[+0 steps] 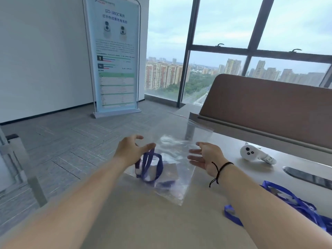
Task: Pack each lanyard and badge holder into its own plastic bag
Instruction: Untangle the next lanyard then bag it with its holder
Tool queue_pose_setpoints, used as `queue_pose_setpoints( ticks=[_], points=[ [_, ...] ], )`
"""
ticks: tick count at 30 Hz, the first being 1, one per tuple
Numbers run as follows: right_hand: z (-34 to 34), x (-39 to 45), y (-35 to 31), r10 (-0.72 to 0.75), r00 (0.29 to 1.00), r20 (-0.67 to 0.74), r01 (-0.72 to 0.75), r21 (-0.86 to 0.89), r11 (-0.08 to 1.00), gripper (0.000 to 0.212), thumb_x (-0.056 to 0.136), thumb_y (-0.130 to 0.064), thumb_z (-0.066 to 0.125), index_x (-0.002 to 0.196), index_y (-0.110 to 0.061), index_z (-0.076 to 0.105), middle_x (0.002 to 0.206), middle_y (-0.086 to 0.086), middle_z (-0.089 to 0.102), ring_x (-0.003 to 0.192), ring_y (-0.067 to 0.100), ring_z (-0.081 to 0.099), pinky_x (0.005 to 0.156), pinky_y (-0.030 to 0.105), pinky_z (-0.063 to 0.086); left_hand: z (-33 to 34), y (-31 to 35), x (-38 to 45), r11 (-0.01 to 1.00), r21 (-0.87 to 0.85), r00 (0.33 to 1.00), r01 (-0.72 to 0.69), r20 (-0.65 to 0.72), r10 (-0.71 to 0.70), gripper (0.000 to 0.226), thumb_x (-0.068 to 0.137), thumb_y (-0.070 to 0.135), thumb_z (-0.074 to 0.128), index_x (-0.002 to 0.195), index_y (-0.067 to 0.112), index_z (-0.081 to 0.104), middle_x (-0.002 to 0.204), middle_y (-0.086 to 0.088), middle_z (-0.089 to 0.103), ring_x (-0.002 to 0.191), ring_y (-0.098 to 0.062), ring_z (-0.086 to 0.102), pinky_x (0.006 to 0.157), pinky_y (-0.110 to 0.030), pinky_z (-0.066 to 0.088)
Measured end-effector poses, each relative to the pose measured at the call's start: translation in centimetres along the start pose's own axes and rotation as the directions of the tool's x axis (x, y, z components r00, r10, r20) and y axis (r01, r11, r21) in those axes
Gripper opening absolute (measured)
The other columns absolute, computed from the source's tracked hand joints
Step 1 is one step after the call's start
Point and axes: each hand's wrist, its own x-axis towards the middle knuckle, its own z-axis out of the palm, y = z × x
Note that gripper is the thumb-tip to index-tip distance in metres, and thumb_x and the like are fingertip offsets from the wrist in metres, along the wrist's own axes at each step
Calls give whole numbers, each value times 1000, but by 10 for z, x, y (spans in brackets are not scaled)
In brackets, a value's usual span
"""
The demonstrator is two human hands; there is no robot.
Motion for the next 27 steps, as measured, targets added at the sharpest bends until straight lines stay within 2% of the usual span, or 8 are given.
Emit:
queue_pose_setpoints(
  ticks=[3,6,9,13,16,20,24,27],
  points=[
    [8,18,7,-53,995,-81,46,-88,995,59,97,-22,60,147,-8,31,98,17,65,74,35,68,76,48,60,4,-5,0,995,101,1000,-7,-9,8,75,78,64,70,136,21,50,118,-8,69,106,-25,65,91,-37,51],
    [10,10,17,-309,946,-103,183,-617,765,81,90,-31,66,153,-9,19,138,17,49,118,35,57,101,42,47,18,-4,-17,948,289,991,-129,80,110,59,91,58,58,138,26,48,141,-3,56,127,-26,53,102,-37,43],
    [21,-19,42,-504,835,222,462,-781,421,66,90,-42,64,146,-17,39,145,3,42,134,21,44,111,34,35,37,1,-36,841,447,944,-305,259,205,56,99,58,38,148,30,39,162,4,29,149,-20,25,120,-38,23],
    [34,-36,73,-305,841,446,515,-833,203,53,100,-52,37,146,-25,40,155,-3,37,145,16,30,119,36,21,53,-7,-44,743,581,920,-331,374,118,60,103,57,17,158,33,14,168,7,8,155,-17,0,125,-42,3],
    [35,-38,78,-219,868,446,483,-860,162,58,103,-52,20,155,-28,24,165,-7,15,152,10,6,124,39,3,56,-11,-46,734,602,922,-314,378,84,59,103,57,15,158,35,12,168,7,9,155,-17,0,125,-43,1],
    [36,-38,80,-204,874,441,471,-873,128,59,102,-53,16,156,-28,19,166,-8,10,153,10,1,124,42,1,56,-7,-47,720,625,927,-302,368,70,59,103,56,13,157,33,16,167,6,12,155,-19,2,125,-44,2],
    [27,-53,70,-244,874,421,481,-821,308,58,103,-48,30,155,-23,25,164,-6,18,152,10,9,124,36,5,55,5,-58,674,650,931,-351,321,175,55,102,53,18,152,33,31,165,4,23,153,-19,15,123,-44,12],
    [1,-82,61,-368,849,379,517,-741,429,47,103,-40,41,148,-24,41,155,-6,40,143,10,33,114,23,24,60,32,-85,731,533,904,-426,226,362,50,99,50,28,140,31,52,150,6,50,141,-16,41,117,-39,27]
  ],
)
